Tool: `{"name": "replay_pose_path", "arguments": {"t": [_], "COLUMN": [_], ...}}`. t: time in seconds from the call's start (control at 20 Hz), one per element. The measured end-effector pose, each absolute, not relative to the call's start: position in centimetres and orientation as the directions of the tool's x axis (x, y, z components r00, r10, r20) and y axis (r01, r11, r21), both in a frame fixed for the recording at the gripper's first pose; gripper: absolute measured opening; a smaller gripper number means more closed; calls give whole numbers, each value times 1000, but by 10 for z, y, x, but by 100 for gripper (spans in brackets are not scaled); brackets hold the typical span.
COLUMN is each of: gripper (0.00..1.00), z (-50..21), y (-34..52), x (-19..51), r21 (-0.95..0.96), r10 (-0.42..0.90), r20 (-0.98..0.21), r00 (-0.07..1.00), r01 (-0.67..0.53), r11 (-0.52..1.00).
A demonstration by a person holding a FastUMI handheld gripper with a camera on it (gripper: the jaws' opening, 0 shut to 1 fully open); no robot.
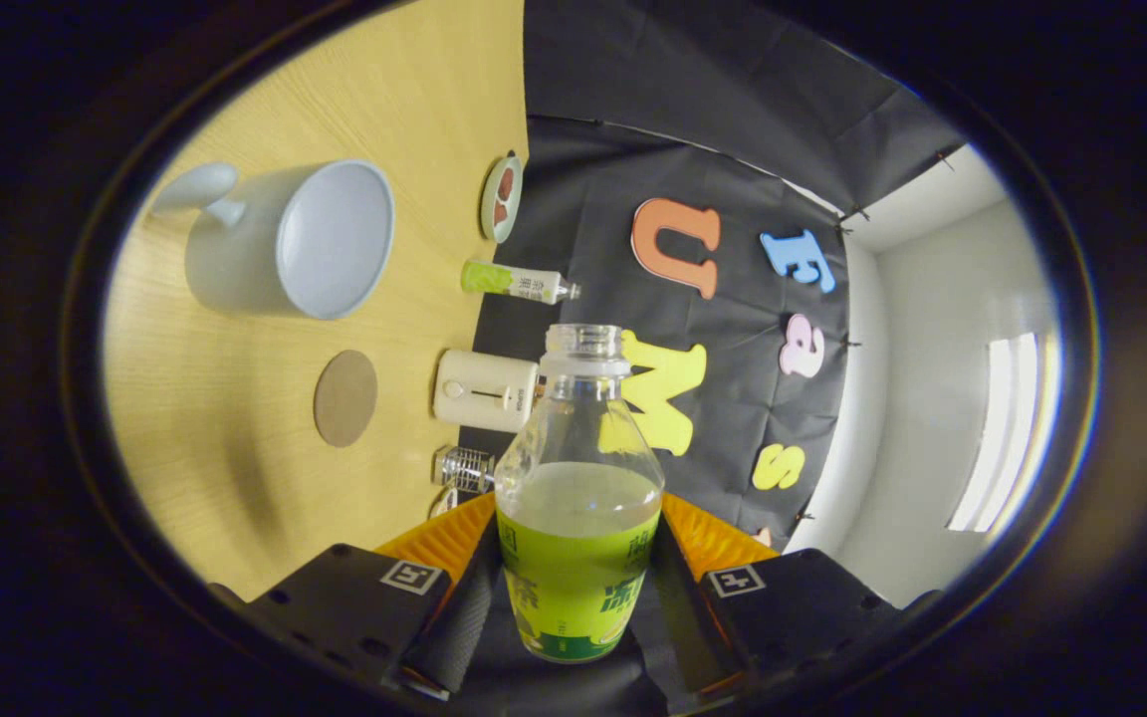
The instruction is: Take the bottle from table, then pour the juice into the cup, finally place the bottle on the coaster
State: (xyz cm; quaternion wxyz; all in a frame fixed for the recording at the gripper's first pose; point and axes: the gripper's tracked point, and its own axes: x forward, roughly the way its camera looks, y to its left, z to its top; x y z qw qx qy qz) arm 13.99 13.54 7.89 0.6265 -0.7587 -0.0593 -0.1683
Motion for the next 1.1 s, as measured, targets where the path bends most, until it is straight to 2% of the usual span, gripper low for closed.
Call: {"name": "replay_pose_path", "arguments": {"t": [0.65,1.1], "gripper": [82,82], "z": [67,59], "y": [153,142], "x": [139,144], "r21": [-901,-894], "r10": [-90,-130], "r20": [318,301], "r00": [944,945], "r01": [272,232], "r11": [-339,-383]}}
